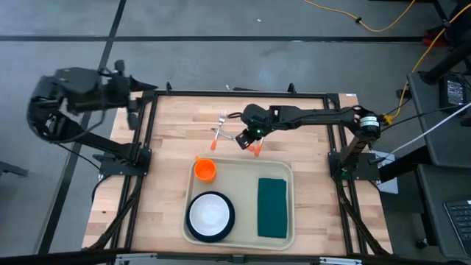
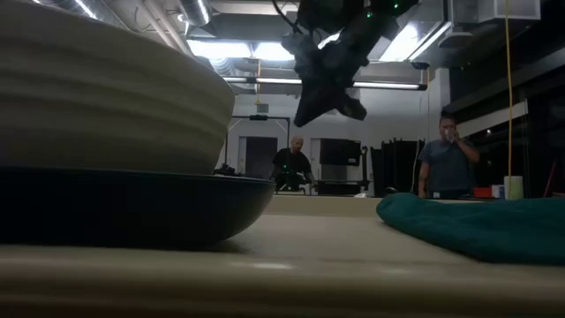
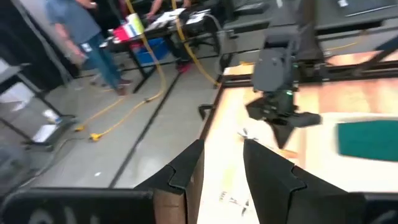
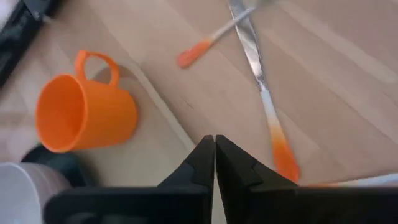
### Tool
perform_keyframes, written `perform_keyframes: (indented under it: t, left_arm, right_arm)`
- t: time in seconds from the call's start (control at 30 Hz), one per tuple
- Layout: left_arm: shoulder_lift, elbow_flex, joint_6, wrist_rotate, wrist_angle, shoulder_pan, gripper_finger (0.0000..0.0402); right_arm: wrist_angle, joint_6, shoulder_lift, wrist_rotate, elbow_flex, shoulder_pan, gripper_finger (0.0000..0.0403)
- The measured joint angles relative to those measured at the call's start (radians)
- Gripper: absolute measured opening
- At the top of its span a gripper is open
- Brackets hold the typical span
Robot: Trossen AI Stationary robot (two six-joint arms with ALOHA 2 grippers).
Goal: Set up tray
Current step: Put the knife on the napkin
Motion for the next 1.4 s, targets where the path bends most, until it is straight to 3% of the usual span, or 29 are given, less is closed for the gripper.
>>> perform_keyframes:
  t: [0.2, 0.5, 0.87, 1.13, 1.4]
  left_arm:
    - [0.018, -0.096, 0.023, -0.023, 0.122, 0.007, 0.0107]
    - [0.138, -0.102, 0.019, -0.039, 0.191, 0.123, 0.0106]
    - [0.219, -0.102, 0.029, 0.156, 0.221, 0.255, 0.0102]
    - [0.19, -0.087, 0.09, 0.238, 0.231, 0.352, 0.0101]
    - [0.153, -0.086, 0.113, 0.297, 0.256, 0.433, 0.0099]
  right_arm:
    - [-0.002, -0.124, 0.06, -0.057, 0.0, -0.023, 0.0057]
    - [-0.043, -0.318, 0.188, -0.087, 0.044, -0.074, 0.0099]
    - [-0.221, -0.567, 0.38, -0.053, 0.321, -0.076, 0.0165]
    - [-0.382, -0.581, 0.557, -0.038, 0.509, -0.076, 0.0214]
    - [-0.403, -0.562, 0.598, -0.003, 0.55, -0.076, 0.0219]
